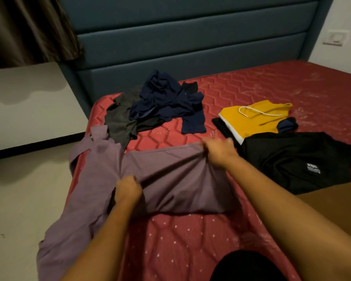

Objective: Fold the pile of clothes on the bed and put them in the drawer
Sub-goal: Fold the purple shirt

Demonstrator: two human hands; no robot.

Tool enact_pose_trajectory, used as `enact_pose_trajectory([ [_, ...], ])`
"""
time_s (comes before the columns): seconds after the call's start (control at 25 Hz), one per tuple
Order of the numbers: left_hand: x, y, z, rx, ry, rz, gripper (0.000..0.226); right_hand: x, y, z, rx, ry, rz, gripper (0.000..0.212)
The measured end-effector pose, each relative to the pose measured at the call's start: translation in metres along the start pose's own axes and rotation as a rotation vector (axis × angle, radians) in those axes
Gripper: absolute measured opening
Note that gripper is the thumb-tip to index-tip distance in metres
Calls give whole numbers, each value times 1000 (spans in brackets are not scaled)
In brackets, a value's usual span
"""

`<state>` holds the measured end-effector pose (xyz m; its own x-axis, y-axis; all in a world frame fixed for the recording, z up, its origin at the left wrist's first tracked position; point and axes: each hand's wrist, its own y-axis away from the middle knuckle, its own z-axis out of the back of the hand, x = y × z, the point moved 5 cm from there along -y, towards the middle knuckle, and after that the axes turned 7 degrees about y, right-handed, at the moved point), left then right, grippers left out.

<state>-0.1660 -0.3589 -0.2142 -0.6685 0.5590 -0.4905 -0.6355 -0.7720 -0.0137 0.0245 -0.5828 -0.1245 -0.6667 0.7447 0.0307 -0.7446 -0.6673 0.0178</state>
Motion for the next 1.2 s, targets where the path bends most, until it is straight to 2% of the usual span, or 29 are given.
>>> enact_pose_trajectory([
  [0.08, -18, -13, 69, -346, 322, 29, 21, -9, -3, 87, -474, -2, -48, 37],
  [0.12, -34, -10, 105, -504, 438, -39, 24, -14, 6, 120, -685, -23, -54, 40],
  [0.16, -50, -1, 136, -635, 505, -151, 29, -19, 16, 138, -834, -44, -53, 42],
  [0.2, -60, 10, 153, -704, 509, -254, 36, -27, 25, 141, -872, -64, -57, 41],
  [0.24, -64, 21, 159, -695, 467, -312, 42, -33, 32, 131, -815, -77, -62, 38],
  [0.28, -61, 33, 153, -615, 370, -327, 48, -38, 40, 111, -683, -70, -68, 34],
  [0.4, -21, 73, 89, -223, -15, -234, 50, -49, 65, 17, -174, 57, -96, 30],
  [0.48, 3, 105, 55, -7, -240, -206, 48, -50, 91, -37, 75, 174, -61, 32],
  [0.56, 15, 127, 35, 169, -430, -214, 48, -49, 120, -74, 298, 167, -53, 35],
  [0.68, 33, 152, 21, 518, -514, -151, 48, -50, 156, -108, 582, -45, 40, 32],
  [0.76, 34, 167, 22, 754, -493, -106, 43, -51, 161, -117, 703, -41, 112, 37],
  [0.88, 34, 177, 30, 922, -628, -33, 43, -56, 165, -120, 885, -76, 66, 39],
  [0.96, 33, 172, 39, 948, -700, -4, 45, -56, 163, -116, 935, -192, 10, 30],
  [1.0, 32, 170, 44, 964, -728, 16, 45, -56, 160, -112, 892, -260, -35, 24],
  [1.12, 31, 144, 53, 920, -705, 86, 46, -64, 140, -100, 576, -503, -176, 17],
  [1.2, 27, 114, 55, 736, -603, 122, 45, -68, 126, -96, 384, -671, -232, 12],
])
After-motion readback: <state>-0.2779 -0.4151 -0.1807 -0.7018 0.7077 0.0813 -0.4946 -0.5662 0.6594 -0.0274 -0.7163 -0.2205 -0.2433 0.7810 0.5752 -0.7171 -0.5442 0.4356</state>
